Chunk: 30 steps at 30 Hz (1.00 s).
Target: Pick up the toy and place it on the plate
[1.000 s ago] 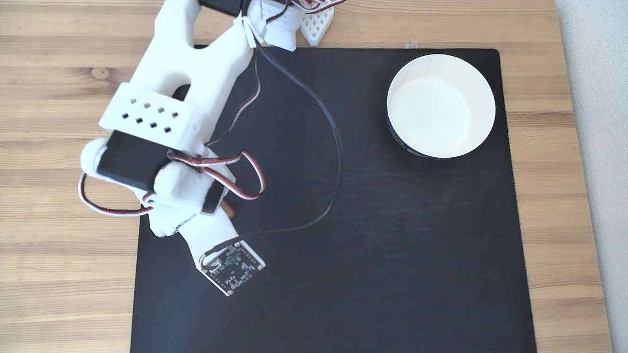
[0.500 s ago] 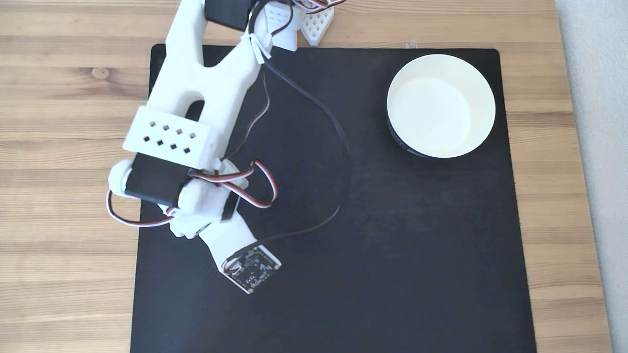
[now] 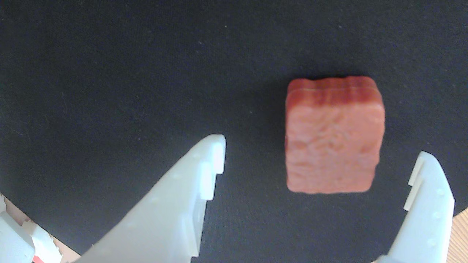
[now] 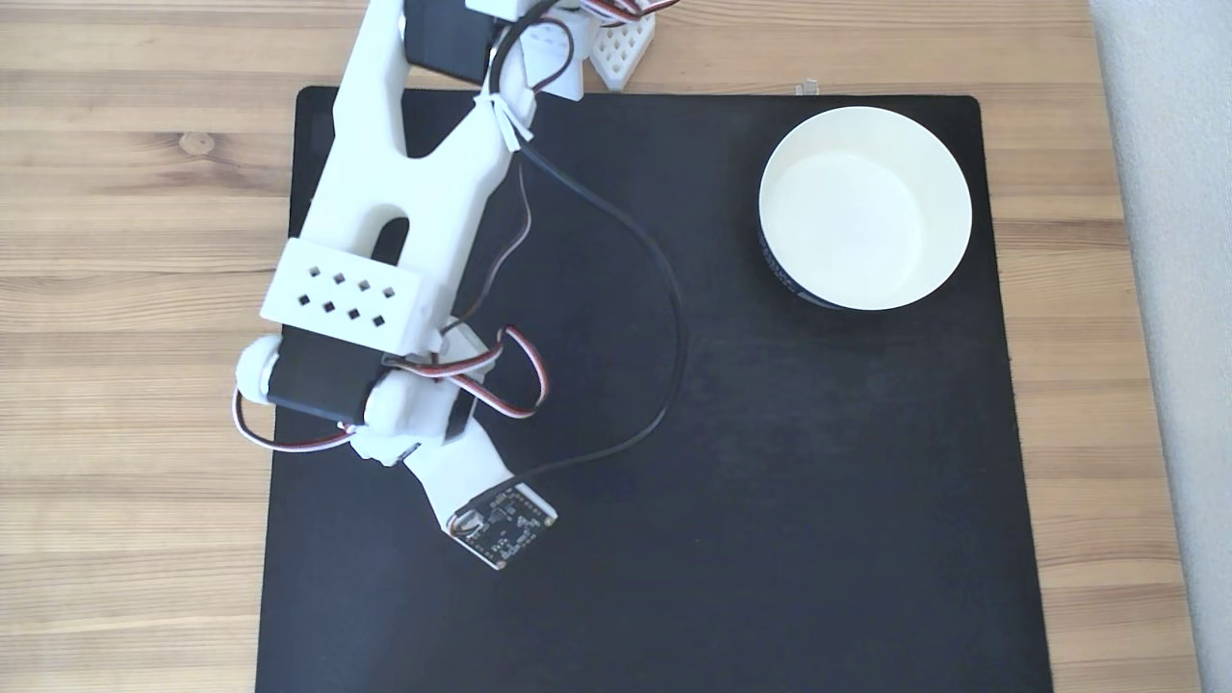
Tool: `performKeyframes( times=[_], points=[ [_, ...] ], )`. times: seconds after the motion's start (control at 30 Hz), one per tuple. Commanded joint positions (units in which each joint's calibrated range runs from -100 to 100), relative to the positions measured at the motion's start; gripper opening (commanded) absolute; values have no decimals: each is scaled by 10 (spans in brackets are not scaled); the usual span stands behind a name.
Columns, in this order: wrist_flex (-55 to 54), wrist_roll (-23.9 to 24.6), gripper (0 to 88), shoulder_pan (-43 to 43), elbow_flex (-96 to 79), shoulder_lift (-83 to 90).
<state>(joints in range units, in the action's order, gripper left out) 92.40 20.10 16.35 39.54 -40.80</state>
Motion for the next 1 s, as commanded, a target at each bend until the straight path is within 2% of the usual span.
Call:
performKeyframes(
  times=[0.0, 0.5, 0.67, 0.7, 0.8, 0.97],
  points=[
    [-3, -2, 356, 0, 23, -2],
    [-20, -1, 354, 1, 21, -43],
    [-21, 1, 222, 2, 23, -44],
    [-21, 1, 149, 2, 23, -43],
    [-20, 1, 27, 6, 23, -43],
    [-14, -1, 26, 5, 21, -43]
  ],
)
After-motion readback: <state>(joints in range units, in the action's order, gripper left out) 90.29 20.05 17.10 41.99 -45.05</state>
